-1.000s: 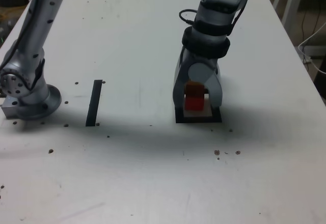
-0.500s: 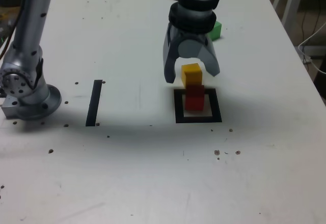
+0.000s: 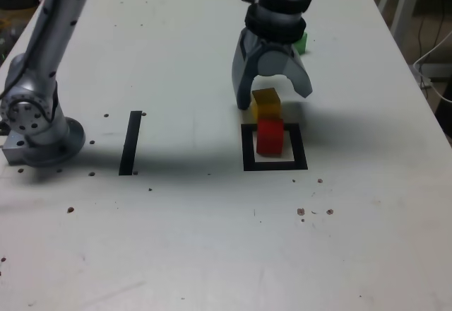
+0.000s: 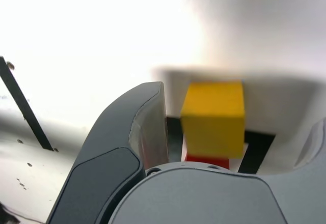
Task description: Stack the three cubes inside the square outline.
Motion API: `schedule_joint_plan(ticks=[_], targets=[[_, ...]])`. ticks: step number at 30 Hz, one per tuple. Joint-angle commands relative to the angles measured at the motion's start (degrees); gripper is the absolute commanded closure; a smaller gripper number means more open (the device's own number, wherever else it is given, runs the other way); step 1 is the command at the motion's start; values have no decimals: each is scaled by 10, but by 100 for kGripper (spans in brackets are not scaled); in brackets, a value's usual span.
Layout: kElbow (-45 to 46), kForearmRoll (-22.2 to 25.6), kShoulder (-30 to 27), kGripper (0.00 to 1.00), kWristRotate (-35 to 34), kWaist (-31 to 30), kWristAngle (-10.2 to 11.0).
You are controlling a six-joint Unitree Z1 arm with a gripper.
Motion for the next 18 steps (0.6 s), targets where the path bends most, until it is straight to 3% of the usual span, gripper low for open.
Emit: schedule_joint_plan(ticks=[1, 7, 9, 11, 18], targets=[[-17, 12, 17, 15, 8, 4, -3], [-34, 20, 29, 57, 15, 5, 0], [-35, 17, 29, 67, 17, 4, 1], [-34, 16, 29, 71, 19, 4, 2], [-31, 17, 27, 72, 21, 3, -1]])
